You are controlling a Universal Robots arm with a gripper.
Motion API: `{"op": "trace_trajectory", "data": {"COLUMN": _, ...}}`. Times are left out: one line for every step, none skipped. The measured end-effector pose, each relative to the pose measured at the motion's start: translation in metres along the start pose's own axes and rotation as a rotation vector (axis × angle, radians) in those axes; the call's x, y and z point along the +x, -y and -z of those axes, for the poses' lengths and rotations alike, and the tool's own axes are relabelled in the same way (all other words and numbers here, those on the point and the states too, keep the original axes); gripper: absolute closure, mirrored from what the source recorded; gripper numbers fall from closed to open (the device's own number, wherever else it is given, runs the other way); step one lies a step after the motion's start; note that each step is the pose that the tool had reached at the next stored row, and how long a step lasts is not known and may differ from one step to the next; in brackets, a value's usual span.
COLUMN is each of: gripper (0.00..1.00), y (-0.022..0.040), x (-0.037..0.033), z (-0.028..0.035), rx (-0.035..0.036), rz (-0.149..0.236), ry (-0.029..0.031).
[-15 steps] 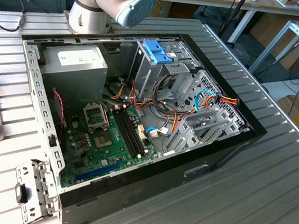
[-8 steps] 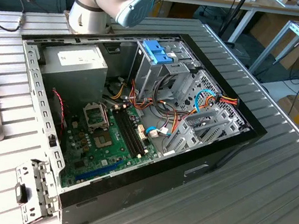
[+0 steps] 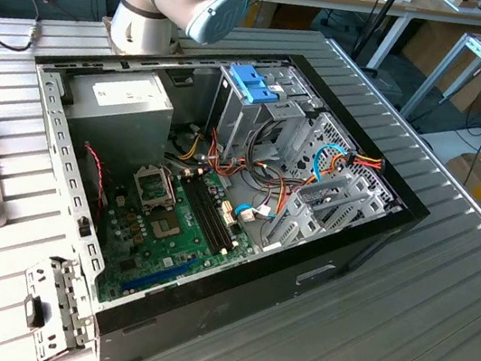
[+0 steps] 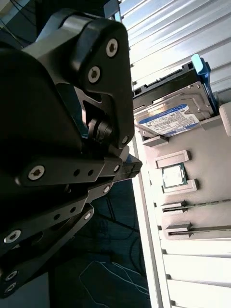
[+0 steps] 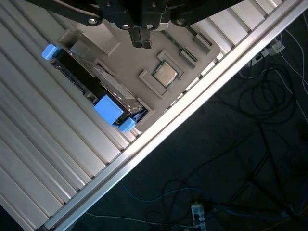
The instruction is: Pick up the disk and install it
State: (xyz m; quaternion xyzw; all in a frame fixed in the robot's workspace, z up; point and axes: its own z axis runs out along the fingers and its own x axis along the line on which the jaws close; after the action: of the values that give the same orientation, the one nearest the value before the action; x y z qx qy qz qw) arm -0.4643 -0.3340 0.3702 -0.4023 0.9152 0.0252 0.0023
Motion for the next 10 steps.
{"op": "trace_trajectory", "data": {"gripper": 0.89, "y": 0.0000, "x": 0.0000, "z": 0.0000, "rx": -0.0002, "rz": 0.009, "ry": -0.0004}}
{"op": "trace_trajectory", "data": {"gripper": 0.89, "y": 0.0000, "x": 0.0000, "z": 0.0000, "rx": -0.0004, "rz": 0.017, "ry": -0.0007}}
{"op": "trace_trajectory", "data": {"gripper": 0.89, "y": 0.0000, "x": 0.0000, "z": 0.0000, "rx": -0.0007, "rz": 0.031, "ry": -0.0014}}
{"op": "trace_trajectory", "data": {"gripper": 0.89, "y": 0.0000, "x": 0.0000, "z": 0.0000, "rx": -0.0009, "rz": 0.038, "ry": -0.0016}}
{"op": "trace_trajectory", "data": {"gripper": 0.89, "y": 0.0000, "x": 0.0000, "z": 0.0000, "rx": -0.0011, "rz": 0.045, "ry": -0.0020}}
{"op": "trace_trajectory", "data": {"gripper": 0.89, "y": 0.0000, "x": 0.0000, "z": 0.0000, "rx": -0.0015, "rz": 0.059, "ry": -0.0026}}
{"op": "trace_trajectory", "data": {"gripper": 0.89, "y": 0.0000, "x": 0.0000, "z": 0.0000, "rx": -0.0016, "rz": 0.066, "ry": -0.0029}}
{"op": "trace_trajectory", "data": {"gripper": 0.89, "y": 0.0000, "x": 0.0000, "z": 0.0000, "rx": -0.0018, "rz": 0.074, "ry": -0.0033}}
{"op": "trace_trajectory", "data": {"gripper": 0.89, "y": 0.0000, "x": 0.0000, "z": 0.0000, "rx": -0.0020, "rz": 0.080, "ry": -0.0035}}
{"op": "trace_trajectory", "data": {"gripper": 0.89, "y": 0.0000, "x": 0.0000, "z": 0.0000, "rx": -0.0021, "rz": 0.087, "ry": -0.0039}}
